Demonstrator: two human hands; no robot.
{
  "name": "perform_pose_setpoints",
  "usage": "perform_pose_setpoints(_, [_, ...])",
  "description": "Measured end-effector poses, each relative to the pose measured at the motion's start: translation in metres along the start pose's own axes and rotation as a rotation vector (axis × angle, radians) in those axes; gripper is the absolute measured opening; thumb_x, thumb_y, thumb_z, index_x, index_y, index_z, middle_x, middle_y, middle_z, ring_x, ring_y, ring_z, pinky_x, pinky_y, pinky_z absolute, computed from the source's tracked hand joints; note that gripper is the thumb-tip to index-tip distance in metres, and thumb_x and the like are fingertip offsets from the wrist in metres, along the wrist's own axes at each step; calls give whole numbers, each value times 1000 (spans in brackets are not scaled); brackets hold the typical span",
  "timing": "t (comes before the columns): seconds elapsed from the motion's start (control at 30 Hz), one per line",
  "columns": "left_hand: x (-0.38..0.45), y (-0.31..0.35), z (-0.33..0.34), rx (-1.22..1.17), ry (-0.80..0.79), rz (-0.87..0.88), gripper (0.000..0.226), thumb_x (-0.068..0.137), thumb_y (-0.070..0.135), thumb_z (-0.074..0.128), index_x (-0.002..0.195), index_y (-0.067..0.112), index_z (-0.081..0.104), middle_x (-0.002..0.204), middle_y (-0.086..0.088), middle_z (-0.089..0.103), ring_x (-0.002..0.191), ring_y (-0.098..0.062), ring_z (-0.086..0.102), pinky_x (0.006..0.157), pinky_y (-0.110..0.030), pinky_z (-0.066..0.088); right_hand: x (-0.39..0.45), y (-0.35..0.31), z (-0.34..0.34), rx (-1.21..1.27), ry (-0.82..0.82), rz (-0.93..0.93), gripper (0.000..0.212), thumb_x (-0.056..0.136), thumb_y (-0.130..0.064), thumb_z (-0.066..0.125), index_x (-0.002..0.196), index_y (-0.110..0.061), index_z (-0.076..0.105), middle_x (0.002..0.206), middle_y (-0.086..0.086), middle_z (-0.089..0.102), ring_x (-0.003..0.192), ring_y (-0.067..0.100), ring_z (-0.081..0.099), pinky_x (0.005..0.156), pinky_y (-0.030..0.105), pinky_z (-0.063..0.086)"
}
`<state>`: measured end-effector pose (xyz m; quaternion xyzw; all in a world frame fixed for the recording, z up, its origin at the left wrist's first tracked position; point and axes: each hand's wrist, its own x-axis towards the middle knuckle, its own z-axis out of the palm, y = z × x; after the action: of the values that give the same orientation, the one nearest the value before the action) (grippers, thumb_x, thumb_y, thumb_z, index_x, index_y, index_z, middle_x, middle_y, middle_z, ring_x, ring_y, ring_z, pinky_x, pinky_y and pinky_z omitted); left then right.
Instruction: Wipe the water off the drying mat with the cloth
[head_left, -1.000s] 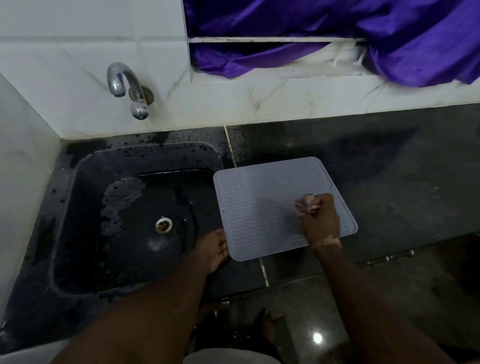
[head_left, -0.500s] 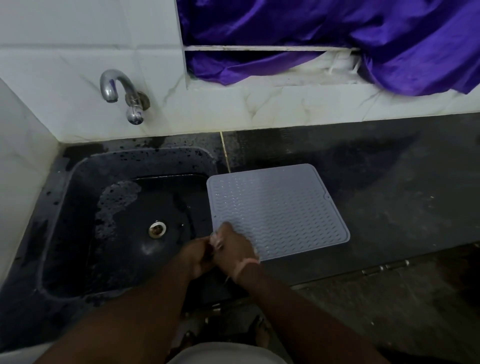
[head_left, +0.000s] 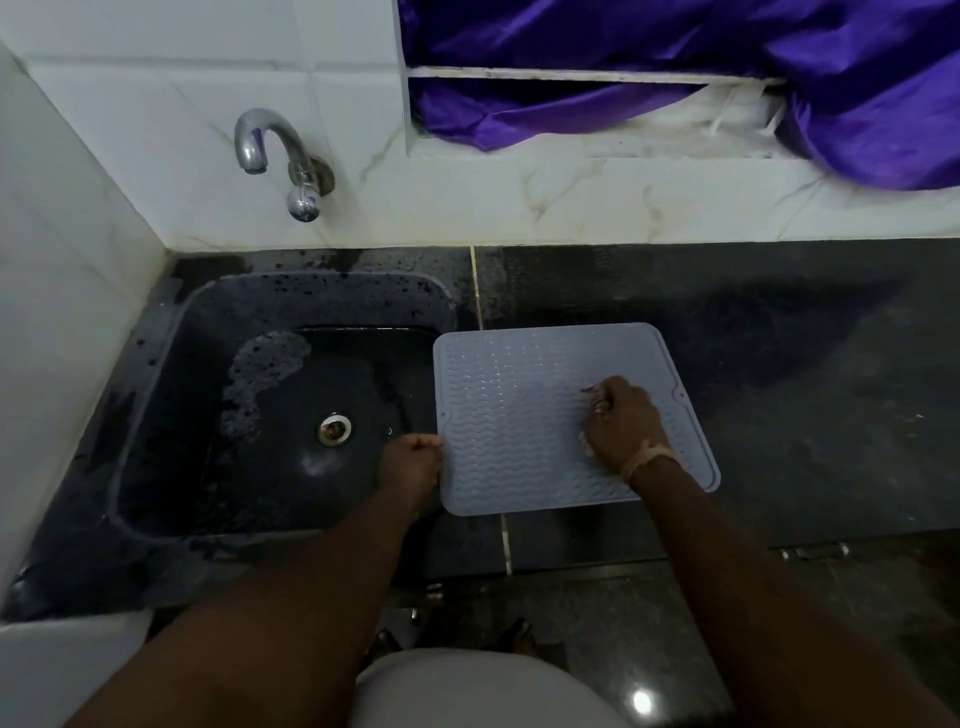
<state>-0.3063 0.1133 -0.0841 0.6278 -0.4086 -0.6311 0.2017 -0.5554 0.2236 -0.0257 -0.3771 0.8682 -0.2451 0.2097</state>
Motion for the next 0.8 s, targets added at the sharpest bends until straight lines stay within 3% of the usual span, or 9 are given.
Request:
perform_pose_setpoints(0.07, [-2,-6,2,41,21,35,13,90,-3,61,95,7,69,93,-11,69,81,-23,63,67,-28,50,-11,8,21,-214,-94,-182,17,91,-36,58,103,-24,57,101,4,56,91,22,57,82,38,52])
perform_pose_setpoints(0.17, [-4,-5,3,125,11,54,19,85,-3,70,101,6,65,92,-8,66,84,-21,62,70,-28,52,-32,1,50,-476,8,-417,27,91,-44,52,102,-21,60,94,6,58,88,25,56,77,37,46])
perform_pose_setpoints(0.27, [-1,-7,2,102,-8,4,37,76,1,80,105,11,58,103,-14,68,98,-30,66,87,-46,57,-40,-15,72,-442,54,-413,30,85,-40,59,104,-17,63,107,8,57,101,29,52,86,42,42])
perform_pose_setpoints(0.33, [-5,-10,3,141,-11,25,51,76,0,81,118,7,55,113,-16,66,104,-31,65,93,-50,56,-38,-22,75,-298,-17,-344,23,90,-29,58,107,-13,59,107,8,58,100,28,56,85,39,45])
perform_pose_setpoints(0.43, [-11,-12,5,225,-47,105,59,76,-3,80,126,7,51,122,-14,64,111,-29,63,97,-49,54,-24,-15,54,-171,26,-238,7,93,-11,55,100,-9,54,92,9,59,83,25,59,71,36,51])
perform_pose_setpoints(0.5, [-13,-10,4,367,-52,174,61,74,4,83,126,14,52,122,-8,62,111,-24,61,96,-42,53,-9,0,31,-237,34,-202,7,90,-7,58,97,-7,59,94,12,57,84,26,57,73,35,50])
perform_pose_setpoints(0.6, [-14,-6,6,550,19,278,69,71,14,82,131,26,49,125,-6,48,107,-23,55,96,-38,51,3,12,16,-330,-111,-241,11,91,-12,65,99,-7,70,101,13,55,89,27,59,78,31,48])
perform_pose_setpoints(0.67, [-17,-4,11,627,64,357,64,75,15,78,131,31,53,124,-7,44,106,-25,55,95,-35,50,-1,8,24,-377,-178,-316,13,87,-16,71,100,-11,74,99,8,56,91,25,59,83,31,50])
perform_pose_setpoints(0.8, [-19,-3,21,790,74,527,39,76,15,75,113,25,70,116,-9,56,104,-27,60,93,-32,51,-5,2,36,-417,-208,-359,28,78,-15,81,105,-11,76,102,11,62,92,26,61,84,32,53])
